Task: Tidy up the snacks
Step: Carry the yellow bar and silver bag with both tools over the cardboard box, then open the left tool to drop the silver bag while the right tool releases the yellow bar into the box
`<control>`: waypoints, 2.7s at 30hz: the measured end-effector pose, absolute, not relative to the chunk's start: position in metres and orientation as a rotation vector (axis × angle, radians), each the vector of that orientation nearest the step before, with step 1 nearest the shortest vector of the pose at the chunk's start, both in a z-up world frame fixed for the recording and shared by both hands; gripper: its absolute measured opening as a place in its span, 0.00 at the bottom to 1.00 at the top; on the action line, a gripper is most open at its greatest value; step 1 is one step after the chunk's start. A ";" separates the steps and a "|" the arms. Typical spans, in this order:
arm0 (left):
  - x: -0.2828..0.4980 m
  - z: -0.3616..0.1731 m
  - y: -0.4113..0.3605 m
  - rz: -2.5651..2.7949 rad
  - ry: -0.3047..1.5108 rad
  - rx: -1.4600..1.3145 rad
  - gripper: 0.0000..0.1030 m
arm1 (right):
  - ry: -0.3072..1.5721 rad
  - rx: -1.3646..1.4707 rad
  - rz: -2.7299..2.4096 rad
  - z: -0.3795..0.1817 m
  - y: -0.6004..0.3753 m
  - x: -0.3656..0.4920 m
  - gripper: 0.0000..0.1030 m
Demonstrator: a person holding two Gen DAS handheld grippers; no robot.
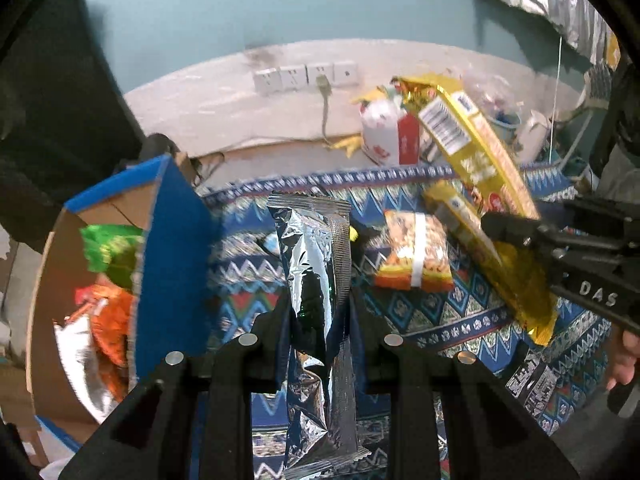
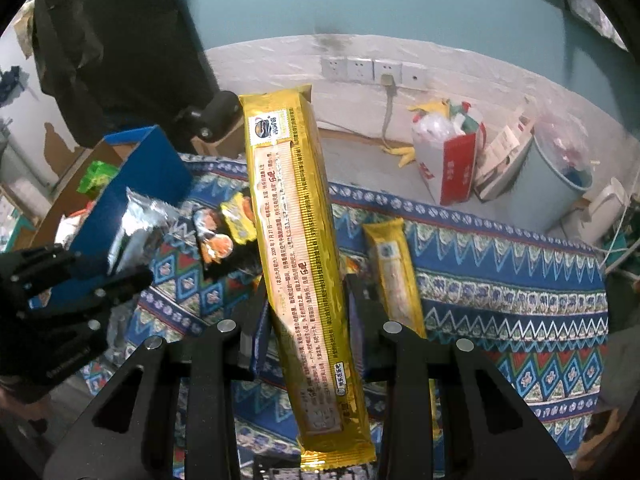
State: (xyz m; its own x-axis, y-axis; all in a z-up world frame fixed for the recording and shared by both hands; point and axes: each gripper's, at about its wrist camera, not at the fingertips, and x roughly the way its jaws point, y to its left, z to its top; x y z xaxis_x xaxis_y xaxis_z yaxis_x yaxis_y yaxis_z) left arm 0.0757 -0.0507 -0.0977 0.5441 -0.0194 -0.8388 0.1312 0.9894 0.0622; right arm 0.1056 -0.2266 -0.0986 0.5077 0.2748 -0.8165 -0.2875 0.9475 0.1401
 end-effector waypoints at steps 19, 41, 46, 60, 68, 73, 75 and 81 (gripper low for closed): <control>0.057 -0.049 0.027 -0.003 0.904 0.022 0.25 | 0.917 -0.016 0.443 -0.057 -0.154 0.109 0.31; 0.038 -0.045 0.156 0.181 0.885 -0.098 0.25 | 0.908 -0.036 0.606 -0.034 -0.025 0.121 0.31; 0.034 -0.056 0.174 0.209 0.912 -0.111 0.25 | 0.929 -0.032 0.626 -0.037 0.000 0.123 0.31; 0.028 -0.074 0.210 0.261 0.960 -0.172 0.40 | 0.983 -0.017 0.690 -0.045 0.065 0.121 0.31; 0.019 -0.060 0.215 0.267 0.917 -0.180 0.51 | 1.016 -0.016 0.705 -0.057 0.085 0.121 0.31; 0.018 -0.055 0.217 0.266 0.904 -0.188 0.51 | 1.007 -0.017 0.707 -0.057 0.087 0.120 0.31; 0.018 -0.054 0.216 0.267 0.901 -0.182 0.52 | 1.002 -0.005 0.717 -0.055 0.087 0.120 0.31; 0.018 -0.054 0.211 0.258 0.903 -0.175 0.54 | 1.004 -0.014 0.697 -0.055 0.082 0.118 0.32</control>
